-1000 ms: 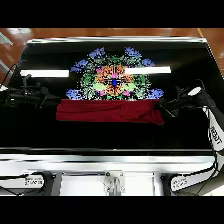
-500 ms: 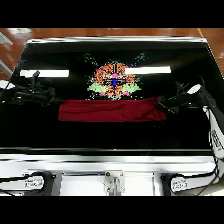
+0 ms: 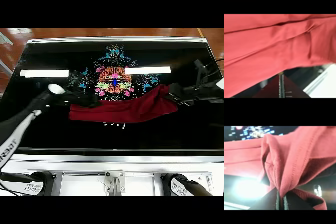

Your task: Fold the shirts.

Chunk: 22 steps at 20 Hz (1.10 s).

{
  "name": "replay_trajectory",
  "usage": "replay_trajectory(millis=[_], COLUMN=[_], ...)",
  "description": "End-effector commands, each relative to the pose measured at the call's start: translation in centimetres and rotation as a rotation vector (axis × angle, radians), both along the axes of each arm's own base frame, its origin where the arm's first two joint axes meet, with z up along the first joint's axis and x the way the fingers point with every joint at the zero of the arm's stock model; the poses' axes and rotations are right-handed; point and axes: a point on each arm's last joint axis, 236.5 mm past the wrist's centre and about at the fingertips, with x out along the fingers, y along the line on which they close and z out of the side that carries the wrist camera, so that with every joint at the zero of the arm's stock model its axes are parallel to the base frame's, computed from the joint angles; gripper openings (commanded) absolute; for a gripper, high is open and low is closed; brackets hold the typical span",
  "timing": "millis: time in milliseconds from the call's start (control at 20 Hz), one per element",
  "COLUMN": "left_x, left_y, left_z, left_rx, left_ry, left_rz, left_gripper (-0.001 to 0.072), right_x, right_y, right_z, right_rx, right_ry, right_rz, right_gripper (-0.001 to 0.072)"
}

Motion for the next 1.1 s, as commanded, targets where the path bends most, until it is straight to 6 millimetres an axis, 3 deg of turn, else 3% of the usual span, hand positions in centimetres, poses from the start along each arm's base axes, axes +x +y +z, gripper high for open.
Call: replay_trajectory(millis=[0, 150, 300, 400, 600, 700, 800, 950, 1050], left_x=[-2.0, -4.3, -3.9, -3.9, -7.3, -8.3, -7.4, -2.9, 0.5], left_y=[-8.1, -12.1, -14.2, -16.3, -19.5, -19.6, -19.3, -17.0, -13.6], left_z=[-1.5, -3.1, -4.1, -3.6, -3.8, -4.4, -3.9, -1.0, 1.7], left_rx=[-0.106, -0.156, -0.177, -0.231, -0.299, -0.298, -0.301, -0.297, -0.264], left_ry=[0.024, 0.059, 0.076, 0.1, 0.239, 0.265, 0.223, 0.082, -0.026], left_rz=[0.021, -0.009, -0.02, -0.062, -0.193, -0.226, -0.225, -0.151, -0.116], left_gripper=[0.0044, 0.0043, 0.0043, 0.0043, 0.0042, 0.0042, 0.0041, 0.004, 0.0039], right_x=[-2.7, -4.7, -6.1, -6.4, -5.7, -4.8, -4.0, -3.3, -3.0], right_y=[0.8, 1.9, 3.2, 3.7, 3.8, 3.5, 3.3, 3.8, 6.0], right_z=[3.5, 4.4, 5.6, 6.3, 6.8, 7.1, 7.5, 7.7, 7.4], right_rx=[0.016, 0.048, 0.094, 0.123, 0.137, 0.137, 0.136, 0.135, 0.137], right_ry=[-0.026, 0.005, 0.011, 0.003, -0.025, -0.058, -0.091, -0.12, -0.131], right_rz=[-0.011, 0.021, 0.05, 0.043, 0.024, 0.001, -0.021, -0.016, 0.044], right_gripper=[0.0061, 0.0061, 0.0061, 0.0061, 0.0061, 0.0061, 0.0061, 0.0061, 0.0061])
